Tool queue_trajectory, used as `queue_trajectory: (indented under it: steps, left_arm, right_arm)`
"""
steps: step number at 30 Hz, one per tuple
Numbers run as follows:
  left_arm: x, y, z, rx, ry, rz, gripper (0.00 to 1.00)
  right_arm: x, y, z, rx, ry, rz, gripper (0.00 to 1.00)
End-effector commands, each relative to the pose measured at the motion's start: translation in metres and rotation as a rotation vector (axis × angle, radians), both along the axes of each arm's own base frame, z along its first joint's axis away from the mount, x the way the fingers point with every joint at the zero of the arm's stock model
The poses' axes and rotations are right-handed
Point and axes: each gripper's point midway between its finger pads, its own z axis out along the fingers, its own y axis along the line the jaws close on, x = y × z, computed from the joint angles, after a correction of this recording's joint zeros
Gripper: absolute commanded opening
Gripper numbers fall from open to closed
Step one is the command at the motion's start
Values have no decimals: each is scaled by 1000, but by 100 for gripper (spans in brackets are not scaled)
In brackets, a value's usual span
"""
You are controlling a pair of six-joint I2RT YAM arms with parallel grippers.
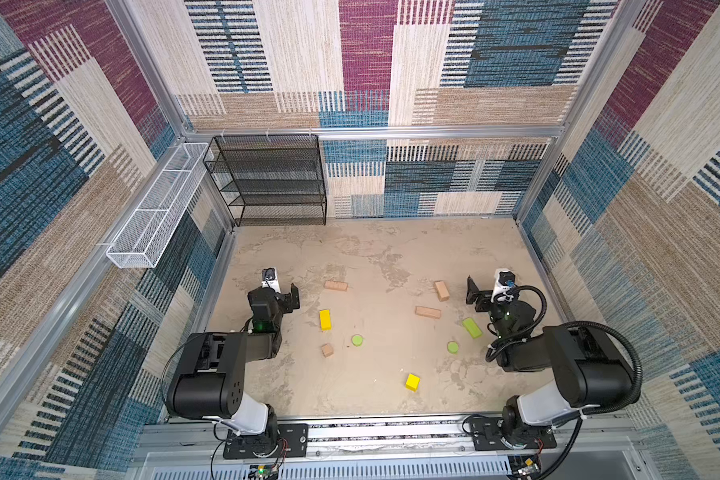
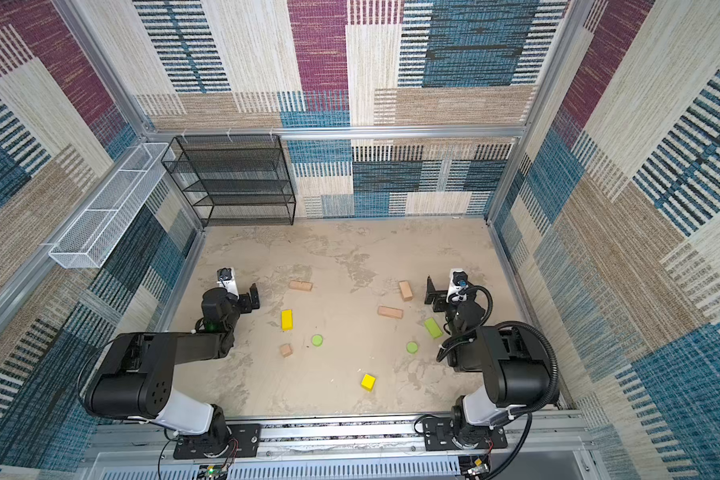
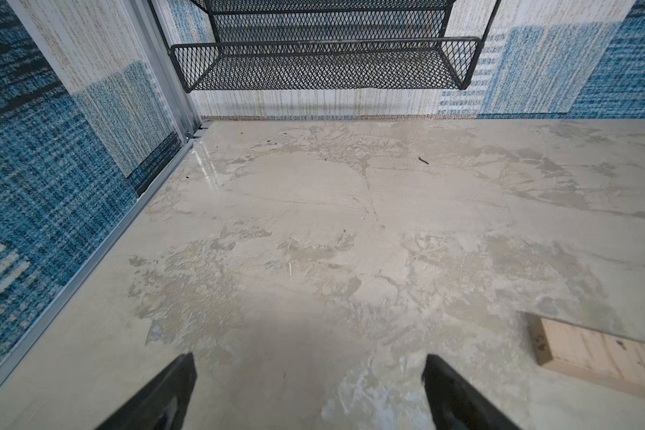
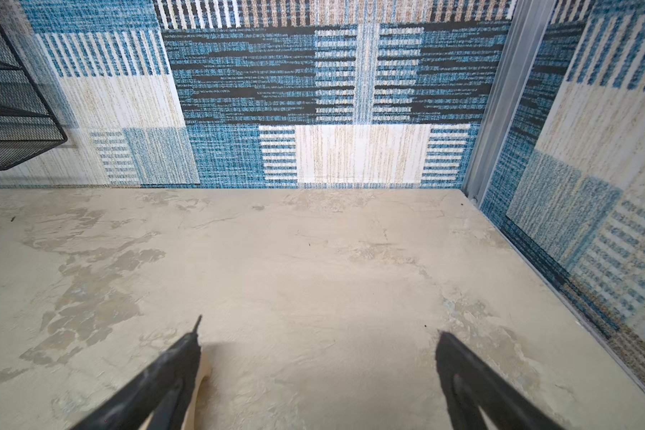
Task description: Build the wood block tower
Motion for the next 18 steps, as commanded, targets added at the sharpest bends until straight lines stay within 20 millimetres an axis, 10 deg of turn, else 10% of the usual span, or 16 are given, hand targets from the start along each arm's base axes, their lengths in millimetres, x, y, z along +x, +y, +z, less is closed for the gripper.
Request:
queue_trajectory:
  steps: [1, 18]
  left_arm:
    - [1, -1, 2, -7, -5, -4, 100]
    - [1, -1, 0, -7, -1, -4, 99]
  right_arm:
    - [0, 1, 5, 9, -21, 7, 99]
    - [1, 1, 5, 7, -17, 7, 99]
